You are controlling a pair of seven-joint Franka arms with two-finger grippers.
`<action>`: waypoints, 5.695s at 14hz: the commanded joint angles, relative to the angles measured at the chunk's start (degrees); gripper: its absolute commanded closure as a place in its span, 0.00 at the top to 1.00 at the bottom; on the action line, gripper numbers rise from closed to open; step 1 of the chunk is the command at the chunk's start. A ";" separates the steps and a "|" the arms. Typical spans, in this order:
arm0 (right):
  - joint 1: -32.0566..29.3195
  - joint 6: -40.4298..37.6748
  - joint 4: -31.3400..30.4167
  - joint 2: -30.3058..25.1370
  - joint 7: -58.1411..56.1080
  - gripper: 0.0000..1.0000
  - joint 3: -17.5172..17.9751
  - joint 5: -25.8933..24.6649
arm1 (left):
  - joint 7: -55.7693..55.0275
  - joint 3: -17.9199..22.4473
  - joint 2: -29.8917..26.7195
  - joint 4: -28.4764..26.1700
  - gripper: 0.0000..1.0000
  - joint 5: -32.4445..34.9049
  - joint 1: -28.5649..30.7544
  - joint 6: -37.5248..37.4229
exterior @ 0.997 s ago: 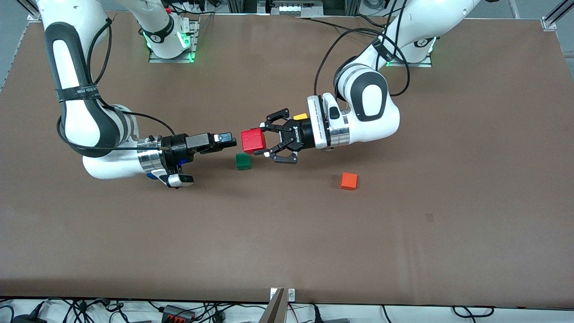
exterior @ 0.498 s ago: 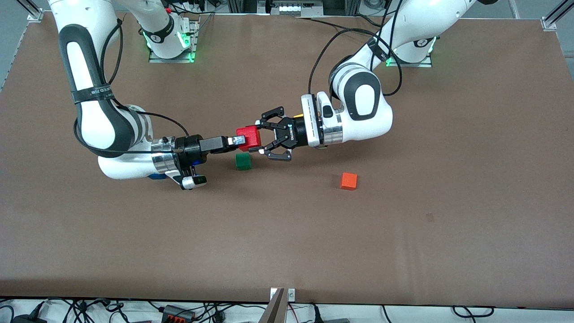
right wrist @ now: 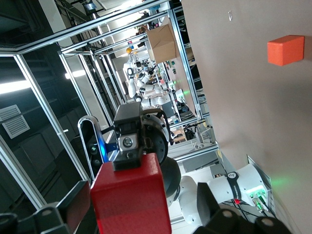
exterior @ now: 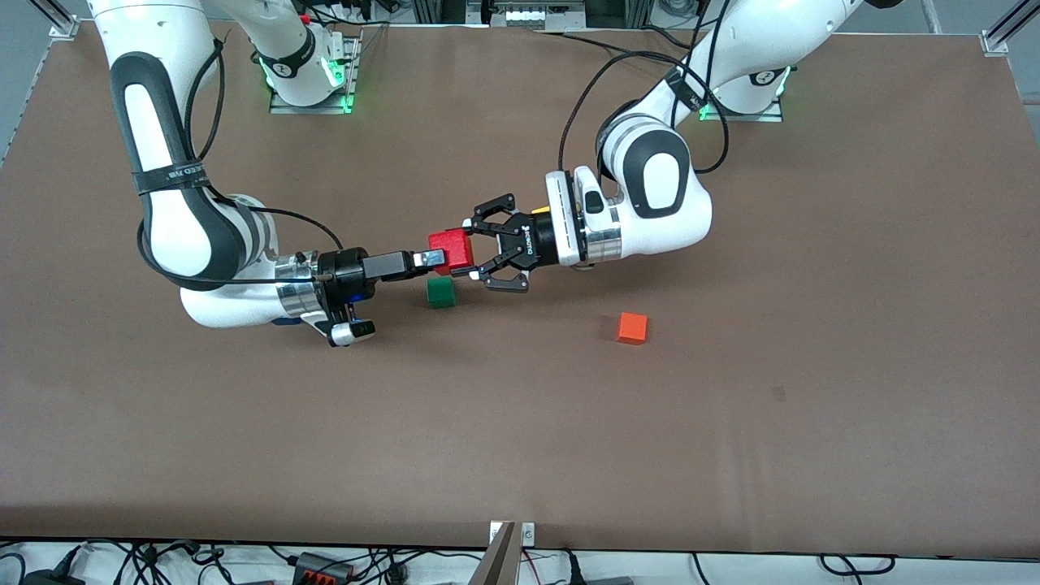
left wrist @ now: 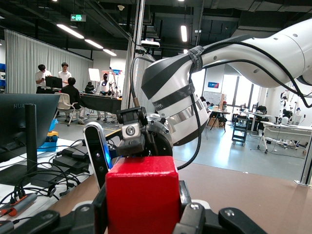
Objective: Pass red block to right arm, stack on blue
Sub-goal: 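Carry the red cube toward the right gripper and close the right gripper, then open the left gripper and withdraw it while the right gripper holds, then move the red cube over the blue cube with the right gripper, then lower the red cube onto the blue cube and open the right gripper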
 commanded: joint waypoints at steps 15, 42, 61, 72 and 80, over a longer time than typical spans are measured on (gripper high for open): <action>0.07 -1.03 1.37 0.03 -0.03 0.00 -0.06 0.82 | 3.85 -0.31 -0.21 1.35 1.00 -1.89 0.49 2.06; -6.44 12.22 -3.63 -8.32 11.81 0.00 -3.31 -92.68 | -75.21 0.22 -3.11 1.27 1.00 102.66 14.03 -36.42; -5.02 46.34 -27.64 -14.74 26.95 0.00 -3.40 -98.23 | -137.13 18.63 -13.10 10.42 1.00 115.41 16.00 -44.35; -5.29 47.04 -27.29 -13.42 25.90 0.00 -3.22 -98.32 | -130.10 33.18 -34.40 -6.30 1.00 110.88 6.91 -39.95; -5.03 47.22 -27.20 -12.37 25.90 0.00 -3.13 -98.32 | -124.83 32.74 -33.43 -4.45 1.00 110.79 7.26 -42.14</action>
